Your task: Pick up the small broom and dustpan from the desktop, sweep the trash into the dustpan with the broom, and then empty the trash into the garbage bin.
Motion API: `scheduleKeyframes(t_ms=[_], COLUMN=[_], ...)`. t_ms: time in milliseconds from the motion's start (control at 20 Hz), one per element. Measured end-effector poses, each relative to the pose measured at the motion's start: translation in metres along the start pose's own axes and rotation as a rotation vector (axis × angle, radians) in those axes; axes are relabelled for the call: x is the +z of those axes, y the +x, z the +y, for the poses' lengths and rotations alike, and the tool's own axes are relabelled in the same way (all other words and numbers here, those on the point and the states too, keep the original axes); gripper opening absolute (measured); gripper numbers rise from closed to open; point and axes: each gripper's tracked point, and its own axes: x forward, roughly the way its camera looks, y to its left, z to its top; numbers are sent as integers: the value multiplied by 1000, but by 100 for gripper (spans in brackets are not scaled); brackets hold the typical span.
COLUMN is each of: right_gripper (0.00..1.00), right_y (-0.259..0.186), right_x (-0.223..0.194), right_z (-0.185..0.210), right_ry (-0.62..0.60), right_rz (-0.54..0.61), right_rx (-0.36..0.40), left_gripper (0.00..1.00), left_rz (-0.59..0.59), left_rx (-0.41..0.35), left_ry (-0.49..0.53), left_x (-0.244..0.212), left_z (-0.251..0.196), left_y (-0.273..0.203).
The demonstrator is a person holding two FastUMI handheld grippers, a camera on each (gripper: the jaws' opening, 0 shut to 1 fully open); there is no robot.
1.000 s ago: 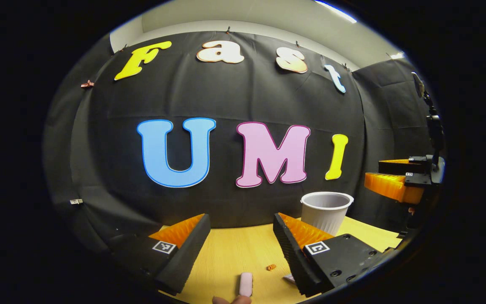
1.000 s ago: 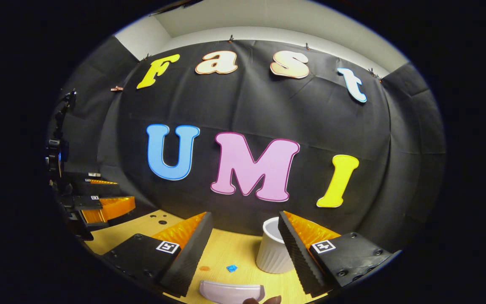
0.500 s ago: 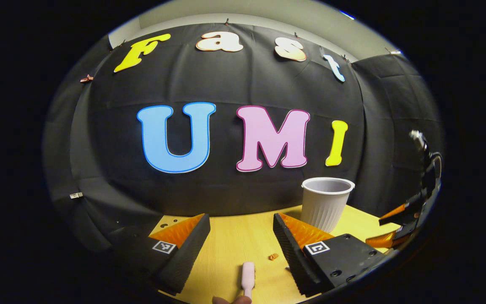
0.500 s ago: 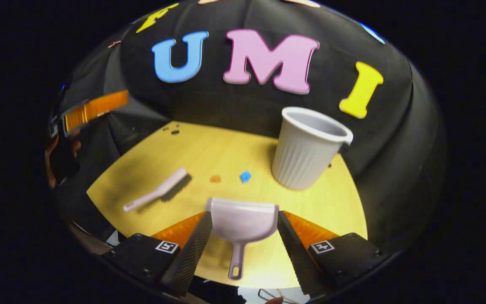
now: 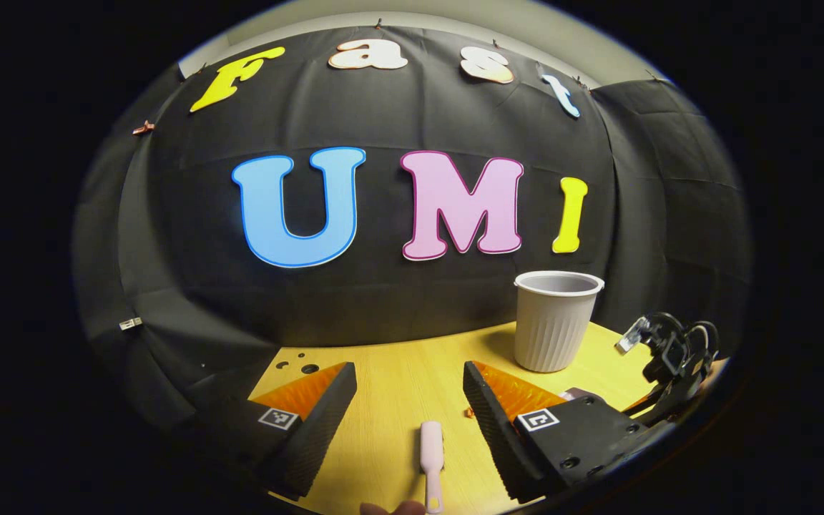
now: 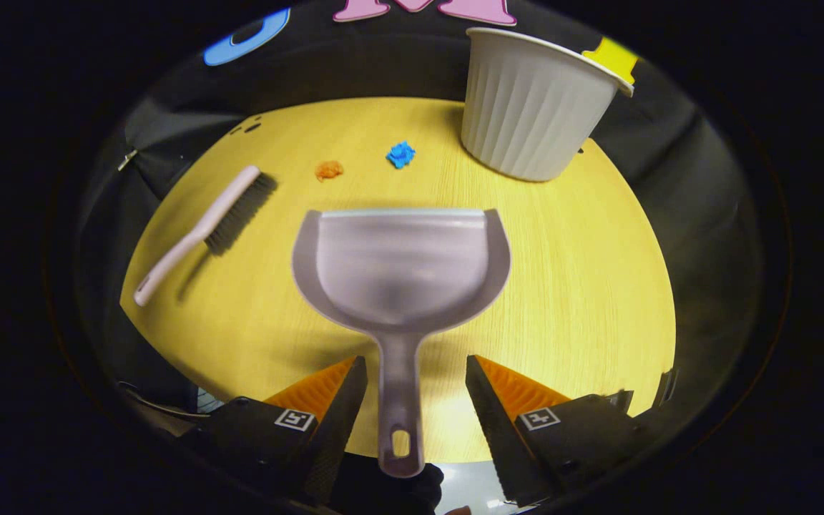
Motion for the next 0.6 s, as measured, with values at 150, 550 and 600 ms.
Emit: scheduleKeyframes(t_ms=[150, 550, 600], right_gripper=[87, 65, 65], right_y=[18, 43, 45], right_x=[-4, 8, 10], right_z=[3, 16, 17], right_ry=[-6, 76, 77], right_rz=[61, 132, 125], right_rx=[-13, 27, 28], left_gripper=[95, 95, 95], left_rz=[17, 44, 48], left_rx=[-1, 1, 2], left_ry=[-7, -24, -29], left_x=[-7, -22, -25], left_z=[-1, 8, 9], left_y=[1, 7, 9])
